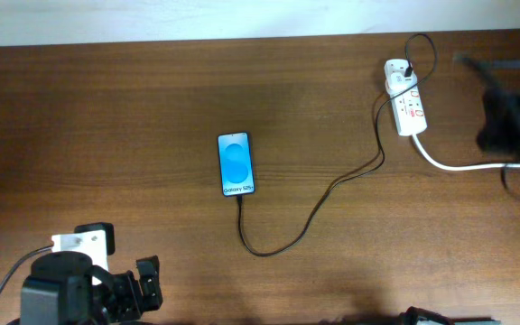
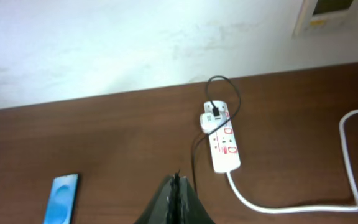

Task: Plug charger to phone and switch on socket
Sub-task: 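Lift the right gripper off the power strip and pull back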

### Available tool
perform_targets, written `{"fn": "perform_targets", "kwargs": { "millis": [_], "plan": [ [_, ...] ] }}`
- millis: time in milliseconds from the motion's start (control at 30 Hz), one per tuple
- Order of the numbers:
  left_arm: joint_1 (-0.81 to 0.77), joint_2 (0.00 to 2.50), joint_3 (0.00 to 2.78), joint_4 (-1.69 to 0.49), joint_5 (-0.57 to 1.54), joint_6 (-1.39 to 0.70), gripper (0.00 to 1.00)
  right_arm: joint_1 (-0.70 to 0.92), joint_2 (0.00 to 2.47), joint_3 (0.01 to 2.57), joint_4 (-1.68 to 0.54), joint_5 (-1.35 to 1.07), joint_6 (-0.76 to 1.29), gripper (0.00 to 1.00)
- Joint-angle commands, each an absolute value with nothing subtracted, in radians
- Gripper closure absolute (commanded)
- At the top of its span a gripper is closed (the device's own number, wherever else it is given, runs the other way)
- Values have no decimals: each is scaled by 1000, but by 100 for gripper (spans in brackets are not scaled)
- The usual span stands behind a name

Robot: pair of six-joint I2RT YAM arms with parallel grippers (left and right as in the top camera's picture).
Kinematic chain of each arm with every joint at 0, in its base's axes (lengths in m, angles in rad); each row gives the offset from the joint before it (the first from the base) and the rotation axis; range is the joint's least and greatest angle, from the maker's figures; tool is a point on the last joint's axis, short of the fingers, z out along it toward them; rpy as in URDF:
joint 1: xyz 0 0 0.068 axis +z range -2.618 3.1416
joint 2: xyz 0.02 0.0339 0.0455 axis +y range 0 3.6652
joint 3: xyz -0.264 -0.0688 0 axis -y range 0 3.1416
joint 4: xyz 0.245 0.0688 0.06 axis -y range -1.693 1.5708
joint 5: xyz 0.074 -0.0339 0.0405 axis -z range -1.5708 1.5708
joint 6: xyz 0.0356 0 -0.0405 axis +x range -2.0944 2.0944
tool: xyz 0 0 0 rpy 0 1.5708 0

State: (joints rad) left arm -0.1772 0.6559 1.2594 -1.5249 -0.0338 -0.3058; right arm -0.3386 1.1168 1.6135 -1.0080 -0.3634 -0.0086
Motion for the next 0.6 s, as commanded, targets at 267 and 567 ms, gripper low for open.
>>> {"fn": "perform_targets", "kwargs": {
  "millis": [267, 567],
  "plan": [
    [-176, 652, 1259, -1524, -34, -297, 1, -334, 742, 1608, -1293, -354, -19, 2],
    [-176, 652, 1259, -1524, -34, -297, 1, -86, 673, 1621, -1630, -272, -22, 2]
  ]
}}
